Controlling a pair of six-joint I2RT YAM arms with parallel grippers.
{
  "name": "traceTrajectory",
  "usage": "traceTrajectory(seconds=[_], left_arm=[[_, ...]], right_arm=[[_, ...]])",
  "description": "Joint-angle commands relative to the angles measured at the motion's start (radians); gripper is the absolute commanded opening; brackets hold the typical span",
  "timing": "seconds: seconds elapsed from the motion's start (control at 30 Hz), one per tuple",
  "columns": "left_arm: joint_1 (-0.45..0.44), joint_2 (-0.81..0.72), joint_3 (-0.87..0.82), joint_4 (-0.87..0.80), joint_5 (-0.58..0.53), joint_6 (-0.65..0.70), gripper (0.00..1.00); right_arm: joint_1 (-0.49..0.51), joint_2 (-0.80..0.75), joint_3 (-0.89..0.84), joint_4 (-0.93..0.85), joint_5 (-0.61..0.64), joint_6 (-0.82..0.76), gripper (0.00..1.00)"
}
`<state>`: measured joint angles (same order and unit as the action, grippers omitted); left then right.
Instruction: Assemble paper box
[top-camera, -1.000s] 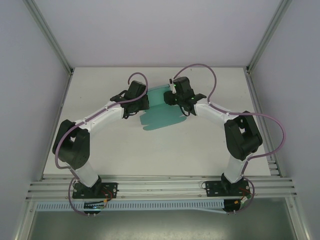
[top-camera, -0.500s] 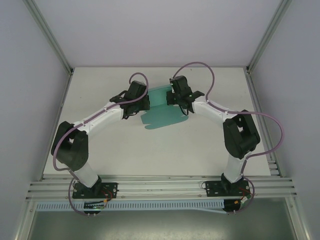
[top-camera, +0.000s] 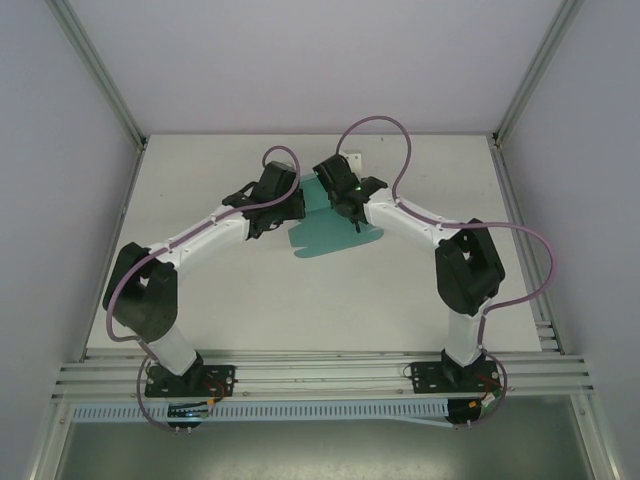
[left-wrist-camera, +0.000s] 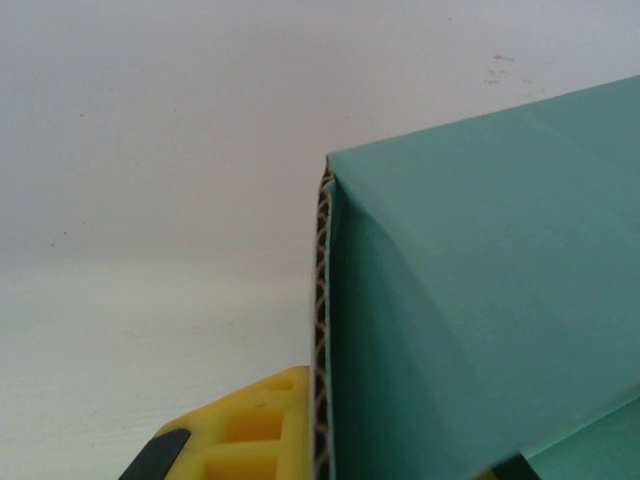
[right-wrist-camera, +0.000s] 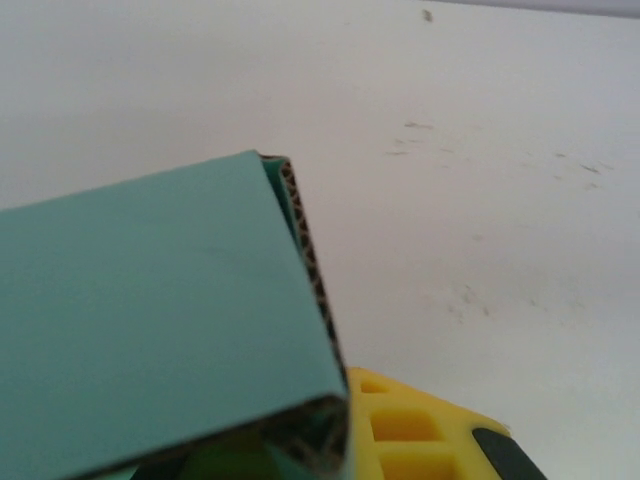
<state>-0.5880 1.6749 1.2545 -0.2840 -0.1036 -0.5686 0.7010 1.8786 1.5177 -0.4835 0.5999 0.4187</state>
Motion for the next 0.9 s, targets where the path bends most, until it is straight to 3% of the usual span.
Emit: traceTrajectory(seconds=[0.0, 0.17, 0.27, 0.33, 0.43, 0.6, 0.67, 0.87], left_arm=[[0.027, -0.037, -0.002, -0.087, -0.064, -0.04, 0.0], [0.003, -0.02, -0.012, -0.063, -0.015, -0.063, 0.0], [-0.004, -0.005, 0.0, -0.079, -0.026, -0.063, 0.0], [-0.004, -0.003, 0.0, -0.083, -0.034, -0.058, 0.0], [-0.004, -0.004, 0.009, -0.095, -0.057, -0.047, 0.0], [-0.004, 0.0, 0.013, -0.096, -0.069, -0.044, 0.0], [-0.004, 0.01, 0.023, -0.105, -0.06, -0.046, 0.0], [-0.003, 0.011, 0.027, -0.105, -0.054, -0.054, 0.0]], right_arm=[[-0.111, 0.015, -0.018, -0.097, 0.264, 0.224, 0.0], [-0.121, 0.05, 0.057, -0.163, 0.269, 0.312, 0.0], [-0.127, 0.037, 0.039, -0.114, 0.219, 0.308, 0.0], [-0.119, 0.025, 0.0, -0.005, 0.197, 0.178, 0.0], [-0.105, 0.022, -0.061, 0.165, 0.109, -0.136, 0.0], [-0.082, 0.006, -0.183, 0.33, -0.047, -0.587, 0.0], [-0.055, -0.008, -0.236, 0.389, -0.043, -0.752, 0.0], [-0.022, 0.011, -0.248, 0.445, 0.09, -0.855, 0.0]])
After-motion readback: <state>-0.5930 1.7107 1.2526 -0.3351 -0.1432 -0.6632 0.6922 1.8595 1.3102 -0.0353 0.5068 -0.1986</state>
